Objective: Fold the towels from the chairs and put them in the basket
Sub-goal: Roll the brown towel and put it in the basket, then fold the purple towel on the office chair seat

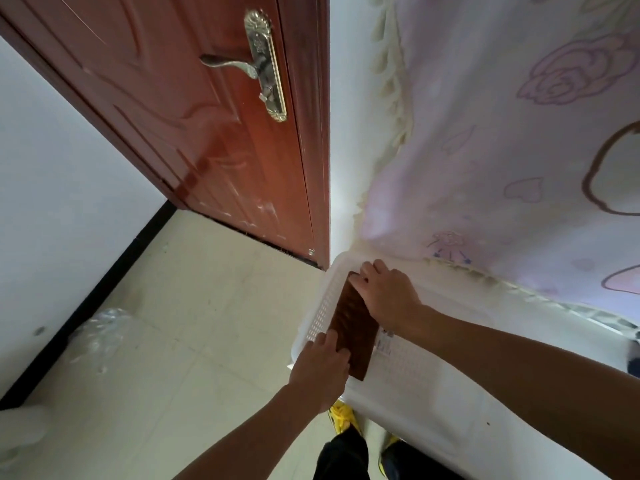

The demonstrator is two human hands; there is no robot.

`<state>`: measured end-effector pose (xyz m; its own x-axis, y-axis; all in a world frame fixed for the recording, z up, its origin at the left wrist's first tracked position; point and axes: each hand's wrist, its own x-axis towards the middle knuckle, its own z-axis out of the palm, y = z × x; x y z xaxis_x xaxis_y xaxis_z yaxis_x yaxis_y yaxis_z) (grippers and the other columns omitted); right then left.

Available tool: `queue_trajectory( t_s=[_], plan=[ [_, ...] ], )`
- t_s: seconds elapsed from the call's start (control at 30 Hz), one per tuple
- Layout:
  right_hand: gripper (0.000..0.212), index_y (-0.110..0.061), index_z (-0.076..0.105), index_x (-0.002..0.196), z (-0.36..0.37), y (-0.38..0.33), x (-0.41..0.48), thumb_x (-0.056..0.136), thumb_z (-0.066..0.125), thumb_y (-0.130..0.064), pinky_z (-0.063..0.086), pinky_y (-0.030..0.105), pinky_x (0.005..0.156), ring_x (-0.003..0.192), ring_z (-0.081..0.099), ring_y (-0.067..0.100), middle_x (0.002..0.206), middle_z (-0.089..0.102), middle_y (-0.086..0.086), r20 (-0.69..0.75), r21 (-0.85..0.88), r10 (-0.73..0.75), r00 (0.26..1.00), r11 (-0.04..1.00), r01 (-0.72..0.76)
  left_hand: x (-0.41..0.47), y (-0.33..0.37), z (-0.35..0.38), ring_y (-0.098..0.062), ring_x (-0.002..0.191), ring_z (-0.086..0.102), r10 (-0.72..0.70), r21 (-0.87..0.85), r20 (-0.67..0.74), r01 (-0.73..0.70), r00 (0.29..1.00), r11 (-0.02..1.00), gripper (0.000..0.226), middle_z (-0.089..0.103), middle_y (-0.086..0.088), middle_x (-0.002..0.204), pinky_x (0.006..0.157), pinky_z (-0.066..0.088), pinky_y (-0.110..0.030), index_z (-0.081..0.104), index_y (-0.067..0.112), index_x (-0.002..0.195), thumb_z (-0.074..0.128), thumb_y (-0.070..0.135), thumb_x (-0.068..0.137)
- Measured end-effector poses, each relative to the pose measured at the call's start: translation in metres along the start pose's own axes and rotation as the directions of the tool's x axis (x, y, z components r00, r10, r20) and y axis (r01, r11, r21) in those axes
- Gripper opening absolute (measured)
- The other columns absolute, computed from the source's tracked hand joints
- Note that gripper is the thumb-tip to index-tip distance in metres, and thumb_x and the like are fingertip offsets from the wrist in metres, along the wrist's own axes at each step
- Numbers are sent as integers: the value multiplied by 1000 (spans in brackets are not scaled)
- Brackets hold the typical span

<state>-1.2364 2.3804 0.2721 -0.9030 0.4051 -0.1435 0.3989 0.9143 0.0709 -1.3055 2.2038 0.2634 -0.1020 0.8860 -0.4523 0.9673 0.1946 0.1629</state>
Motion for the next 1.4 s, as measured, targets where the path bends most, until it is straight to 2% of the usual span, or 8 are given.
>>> queue_trajectory(
  t_s=[0.07, 0.17, 0.4, 0.57, 0.7, 0.97, 1.3, 1.4],
  plan=[
    [44, -18, 46, 137, 11, -2, -5, 94, 55, -19, 54, 35, 82, 111, 50, 26, 129, 49, 10, 69, 93, -59, 996, 994, 53, -3, 0, 2, -23, 101, 44, 18, -12, 6, -18, 1000, 1000, 36, 47, -7, 115, 89, 40, -37, 56, 19, 110, 26, 37, 102],
    [66, -22, 26, 149, 26, -6, -10, 92, 59, -16, 48, 36, 97, 126, 40, 25, 143, 34, 8, 266, 228, 51, 963, 967, -115, -6, 0, 2, -24, 101, 43, 26, 19, 8, -27, 1000, 999, 38, 48, -8, 113, 85, 35, -39, 54, 20, 109, 22, 38, 102],
    [80, -22, 15, 153, 20, -6, 3, 88, 60, -9, 44, 36, 98, 123, 41, 26, 141, 33, 10, 398, 292, 61, 915, 938, -189, -10, 9, -4, -26, 110, 41, -2, 92, 45, -2, 999, 996, 34, 50, -9, 117, 87, 33, -41, 56, 17, 114, 28, 33, 102],
    [56, -17, 36, 147, 0, 2, -4, 93, 49, -10, 42, 33, 101, 120, 50, 29, 137, 44, 12, 433, 368, -9, 901, 915, -167, -54, 23, 7, -30, 126, 39, -93, 57, -114, 100, 989, 993, 39, 44, -13, 138, 110, 25, -44, 49, 17, 131, 30, 33, 101],
    [33, -19, 62, 121, -20, -4, -26, 92, 49, -13, 48, 28, 75, 99, 62, 23, 119, 63, 4, 208, 244, 38, 977, 966, -90, -109, 34, 19, -27, 128, 39, -282, -36, -186, 280, 941, 959, 38, 39, -10, 142, 107, 29, -40, 47, 17, 131, 35, 31, 98],
    [18, -15, 61, 97, -77, -150, -77, 88, 46, -19, 47, 33, 73, 92, 62, 31, 100, 63, 6, -43, 182, -400, 915, 898, 401, -271, 54, 65, -24, 111, 55, -723, -262, -71, 687, 687, 678, 34, 54, -5, 124, 92, 43, -36, 52, 19, 125, 37, 30, 97],
    [27, -22, 62, 112, -106, -466, -200, 90, 46, -22, 47, 34, 80, 102, 61, 29, 116, 62, 5, 22, 57, -875, 483, 483, 874, -549, 100, 175, -26, 110, 58, -987, -468, 63, 878, 146, 100, 33, 58, -5, 122, 89, 44, -34, 55, 18, 123, 42, 29, 95],
    [29, -22, 60, 115, -109, -531, -230, 91, 45, -24, 46, 34, 83, 105, 60, 29, 119, 61, 5, 42, 32, -907, 419, 420, 907, -603, 112, 205, -28, 109, 58, -992, -487, 108, 874, 59, -2, 32, 59, -6, 121, 89, 45, -35, 56, 17, 121, 43, 29, 94]
  ],
)
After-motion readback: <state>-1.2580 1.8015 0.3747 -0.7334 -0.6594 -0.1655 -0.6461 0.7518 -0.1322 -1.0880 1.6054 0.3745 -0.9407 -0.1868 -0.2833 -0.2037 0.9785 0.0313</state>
